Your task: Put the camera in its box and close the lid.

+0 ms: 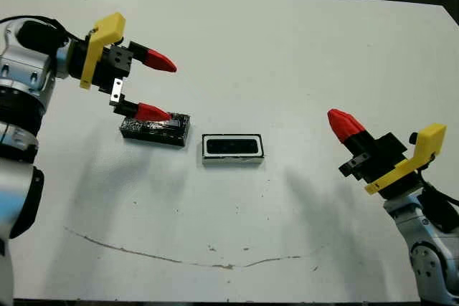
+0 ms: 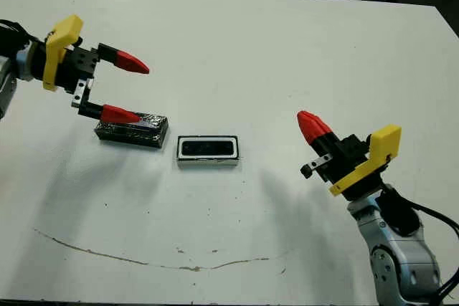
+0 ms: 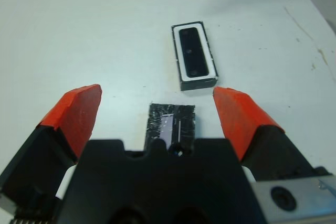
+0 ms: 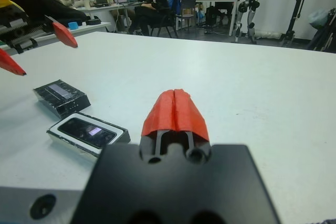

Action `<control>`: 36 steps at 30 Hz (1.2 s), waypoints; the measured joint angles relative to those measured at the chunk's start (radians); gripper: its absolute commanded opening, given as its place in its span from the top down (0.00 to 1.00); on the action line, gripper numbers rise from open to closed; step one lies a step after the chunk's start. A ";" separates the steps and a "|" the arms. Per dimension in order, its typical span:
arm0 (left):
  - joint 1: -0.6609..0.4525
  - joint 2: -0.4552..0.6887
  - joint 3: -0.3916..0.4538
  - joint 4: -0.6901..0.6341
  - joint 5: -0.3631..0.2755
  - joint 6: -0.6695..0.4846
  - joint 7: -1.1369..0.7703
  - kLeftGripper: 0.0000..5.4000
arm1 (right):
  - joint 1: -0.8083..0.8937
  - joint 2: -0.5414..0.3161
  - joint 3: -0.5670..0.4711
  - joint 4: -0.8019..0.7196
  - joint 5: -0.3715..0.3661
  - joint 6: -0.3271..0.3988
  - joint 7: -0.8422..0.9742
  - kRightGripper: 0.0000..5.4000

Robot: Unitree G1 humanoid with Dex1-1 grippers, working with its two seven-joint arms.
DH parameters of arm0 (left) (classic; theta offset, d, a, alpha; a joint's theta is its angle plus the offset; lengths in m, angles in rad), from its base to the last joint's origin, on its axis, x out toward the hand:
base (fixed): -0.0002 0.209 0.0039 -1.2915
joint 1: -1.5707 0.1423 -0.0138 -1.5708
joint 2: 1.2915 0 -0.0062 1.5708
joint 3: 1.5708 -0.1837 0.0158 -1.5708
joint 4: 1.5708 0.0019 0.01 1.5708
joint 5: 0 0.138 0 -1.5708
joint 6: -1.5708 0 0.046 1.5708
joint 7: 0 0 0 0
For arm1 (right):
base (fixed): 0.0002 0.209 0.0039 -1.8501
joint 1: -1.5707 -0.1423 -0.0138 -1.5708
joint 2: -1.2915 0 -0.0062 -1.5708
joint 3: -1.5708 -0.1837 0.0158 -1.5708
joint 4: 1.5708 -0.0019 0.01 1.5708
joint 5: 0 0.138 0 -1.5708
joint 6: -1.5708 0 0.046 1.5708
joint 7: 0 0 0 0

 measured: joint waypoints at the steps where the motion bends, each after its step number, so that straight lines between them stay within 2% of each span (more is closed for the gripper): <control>1: -0.001 0.000 -0.018 0.000 -0.008 -0.001 0.000 0.00 | 0.000 0.000 0.000 0.000 0.000 0.000 0.000 1.00; 7: -0.004 0.002 -0.117 0.000 0.002 -0.045 0.000 0.00 | 0.003 -0.001 0.000 -0.009 0.001 0.034 -0.011 1.00; 11: -0.010 -0.002 -0.154 0.020 0.052 -0.087 0.000 0.00 | 0.007 -0.001 -0.002 -0.020 0.002 0.045 -0.018 1.00; 16: -0.029 -0.042 -0.186 0.107 0.133 -0.090 -0.001 0.00 | 0.011 -0.002 -0.003 -0.023 0.001 0.046 -0.018 1.00; 21: -0.052 -0.067 -0.178 0.179 0.215 -0.122 -0.001 0.00 | 0.014 -0.003 -0.003 -0.024 0.000 0.046 -0.018 1.00; 28: -0.054 -0.080 -0.105 0.240 0.341 -0.156 0.000 0.00 | 0.015 -0.003 -0.004 -0.026 0.001 0.046 -0.017 1.00; 36: -0.054 -0.089 -0.036 0.254 0.417 -0.181 0.022 0.00 | 0.015 -0.003 -0.004 -0.026 0.001 0.046 -0.014 1.00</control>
